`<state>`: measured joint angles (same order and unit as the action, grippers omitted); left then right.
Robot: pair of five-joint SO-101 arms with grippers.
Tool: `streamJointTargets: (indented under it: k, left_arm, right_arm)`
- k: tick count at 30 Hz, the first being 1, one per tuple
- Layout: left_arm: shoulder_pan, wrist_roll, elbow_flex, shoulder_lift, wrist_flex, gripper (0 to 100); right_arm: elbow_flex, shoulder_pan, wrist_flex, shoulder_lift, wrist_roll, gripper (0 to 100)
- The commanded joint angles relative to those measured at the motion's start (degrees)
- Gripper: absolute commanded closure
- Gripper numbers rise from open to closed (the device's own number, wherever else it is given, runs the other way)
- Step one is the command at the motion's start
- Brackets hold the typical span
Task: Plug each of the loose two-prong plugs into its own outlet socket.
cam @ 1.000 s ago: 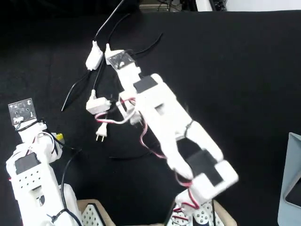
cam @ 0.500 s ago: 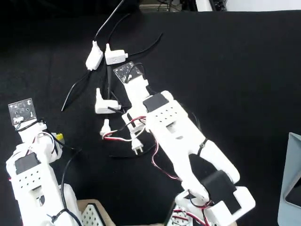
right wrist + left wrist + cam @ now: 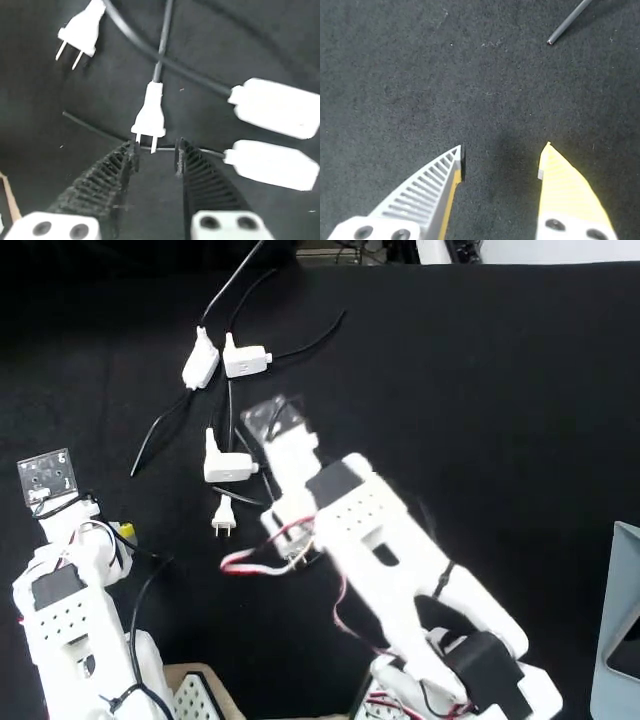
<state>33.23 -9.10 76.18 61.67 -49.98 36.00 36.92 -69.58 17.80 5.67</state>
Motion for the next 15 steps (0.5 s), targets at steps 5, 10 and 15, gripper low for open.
streamJointTargets:
  k: [5,10,15]
  left_arm:
    - [0.0,0.2,-0.1,0.9,1.0,75]
    - [0.0,0.2,-0.1,0.9,1.0,75]
    - [0.0,0.2,-0.1,0.9,1.0,75]
  right_arm:
    - [6.4,7.7,10.1,-1.1,4.0,88.4]
    - [3.8,7.6,13.3,-10.8,5.4,88.4]
    - [0.8,7.3,13.1,-15.5,5.4,88.4]
